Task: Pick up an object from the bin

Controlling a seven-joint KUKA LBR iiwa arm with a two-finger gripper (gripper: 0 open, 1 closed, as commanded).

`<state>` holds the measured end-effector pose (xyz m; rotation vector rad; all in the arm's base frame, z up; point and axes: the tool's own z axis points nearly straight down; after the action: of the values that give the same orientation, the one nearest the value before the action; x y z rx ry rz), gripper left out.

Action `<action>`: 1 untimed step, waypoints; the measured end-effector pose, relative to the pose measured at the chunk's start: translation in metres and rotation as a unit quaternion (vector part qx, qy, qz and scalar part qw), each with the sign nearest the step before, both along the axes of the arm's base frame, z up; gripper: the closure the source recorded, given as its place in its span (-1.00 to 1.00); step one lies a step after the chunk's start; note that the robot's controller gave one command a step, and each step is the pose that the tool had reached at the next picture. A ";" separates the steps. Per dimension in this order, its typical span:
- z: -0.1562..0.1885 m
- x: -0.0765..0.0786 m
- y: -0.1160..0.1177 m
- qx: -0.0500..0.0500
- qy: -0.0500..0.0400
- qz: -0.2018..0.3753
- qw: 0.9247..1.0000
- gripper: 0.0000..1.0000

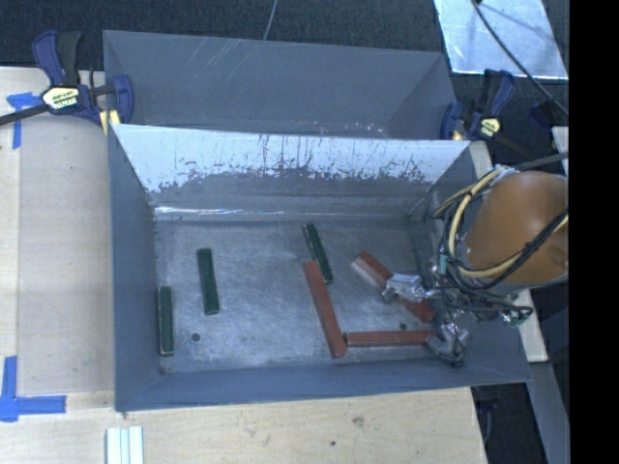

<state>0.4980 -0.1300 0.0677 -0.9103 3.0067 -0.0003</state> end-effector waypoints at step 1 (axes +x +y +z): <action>0.013 -0.010 0.048 0.000 0.000 -0.098 0.995 1.00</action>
Offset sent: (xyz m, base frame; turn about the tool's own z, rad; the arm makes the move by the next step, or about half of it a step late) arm 0.0000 0.0000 0.0000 0.0000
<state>0.4880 -0.0819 0.0808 -0.6124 3.0804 -0.0002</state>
